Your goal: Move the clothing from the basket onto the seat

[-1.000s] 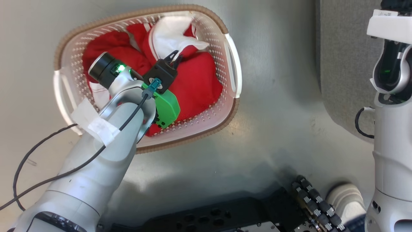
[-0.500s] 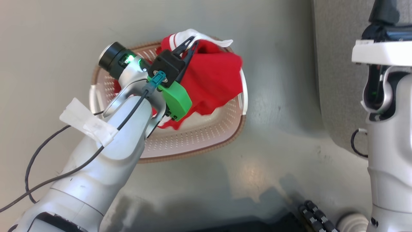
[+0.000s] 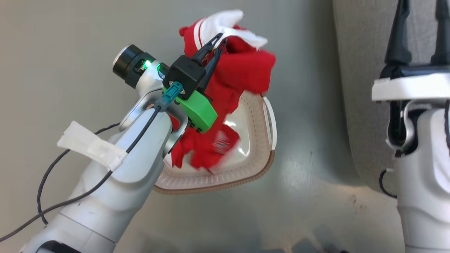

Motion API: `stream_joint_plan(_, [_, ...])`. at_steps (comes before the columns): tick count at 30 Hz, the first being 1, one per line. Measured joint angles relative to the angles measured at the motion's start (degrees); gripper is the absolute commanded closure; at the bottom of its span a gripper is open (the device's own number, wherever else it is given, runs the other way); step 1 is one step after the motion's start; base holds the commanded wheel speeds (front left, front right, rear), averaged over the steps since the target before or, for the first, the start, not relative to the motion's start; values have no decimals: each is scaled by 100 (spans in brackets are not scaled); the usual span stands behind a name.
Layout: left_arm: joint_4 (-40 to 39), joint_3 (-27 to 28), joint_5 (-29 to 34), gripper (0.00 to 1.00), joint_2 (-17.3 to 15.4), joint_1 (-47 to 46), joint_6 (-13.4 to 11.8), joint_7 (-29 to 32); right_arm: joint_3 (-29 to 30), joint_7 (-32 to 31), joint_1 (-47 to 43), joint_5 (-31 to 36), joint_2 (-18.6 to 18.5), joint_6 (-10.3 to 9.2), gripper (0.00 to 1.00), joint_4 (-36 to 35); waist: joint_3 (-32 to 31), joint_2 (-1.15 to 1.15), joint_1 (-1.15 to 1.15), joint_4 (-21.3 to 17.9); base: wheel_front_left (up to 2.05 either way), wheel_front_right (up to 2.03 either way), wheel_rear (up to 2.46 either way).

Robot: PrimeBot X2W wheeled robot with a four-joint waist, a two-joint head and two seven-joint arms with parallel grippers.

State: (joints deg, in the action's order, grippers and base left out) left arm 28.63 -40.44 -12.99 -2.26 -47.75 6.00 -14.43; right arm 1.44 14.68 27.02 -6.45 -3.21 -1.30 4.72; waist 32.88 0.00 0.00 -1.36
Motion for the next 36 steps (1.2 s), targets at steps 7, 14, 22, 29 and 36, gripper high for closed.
stream_joint_plan(7, [-64,119,-22,100,-79,213,-3,0,-181,-1,-313,-23,1,105,0,257,-580,0,0,79,0,0,0])
stream_joint_plan(14, [-35,244,-170,100,-309,508,-2,0,-435,-1,-603,-120,5,187,0,481,-1240,0,0,122,0,0,0])
stream_joint_plan(22, [36,405,-499,100,-399,625,3,26,-627,-1,-942,-177,5,230,0,699,-1898,0,0,160,0,0,0])
stream_joint_plan(29, [105,582,-757,100,-482,713,4,153,-816,-2,-1277,-279,9,232,0,911,-2474,0,0,192,0,0,0])
stream_joint_plan(36, [207,678,-871,100,-519,909,4,346,-1028,-2,-1556,-349,15,256,0,1073,-2967,0,0,200,0,0,0])
